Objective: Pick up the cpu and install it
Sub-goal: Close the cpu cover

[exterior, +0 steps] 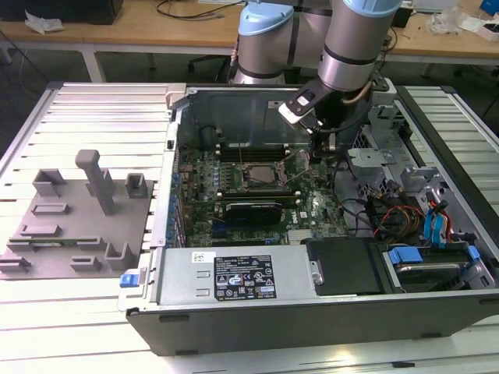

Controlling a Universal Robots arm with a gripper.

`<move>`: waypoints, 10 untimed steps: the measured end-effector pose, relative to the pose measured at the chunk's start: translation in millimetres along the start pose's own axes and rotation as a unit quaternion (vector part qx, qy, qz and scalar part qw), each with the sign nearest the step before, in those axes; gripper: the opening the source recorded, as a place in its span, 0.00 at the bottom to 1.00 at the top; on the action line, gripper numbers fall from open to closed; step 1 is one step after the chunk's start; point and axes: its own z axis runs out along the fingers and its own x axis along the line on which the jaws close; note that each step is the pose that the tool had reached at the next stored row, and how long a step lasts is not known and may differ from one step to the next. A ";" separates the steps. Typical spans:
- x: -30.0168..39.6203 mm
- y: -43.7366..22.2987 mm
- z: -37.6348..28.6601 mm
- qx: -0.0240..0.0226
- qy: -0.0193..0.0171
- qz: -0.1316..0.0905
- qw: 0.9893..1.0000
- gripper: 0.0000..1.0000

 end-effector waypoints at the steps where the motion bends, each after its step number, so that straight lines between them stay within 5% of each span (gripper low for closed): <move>1: 0.0 -0.3 -0.1 0.000 0.000 0.000 1.000 0.11; 10: -0.1 -2.7 -0.3 0.000 0.000 0.000 1.000 0.11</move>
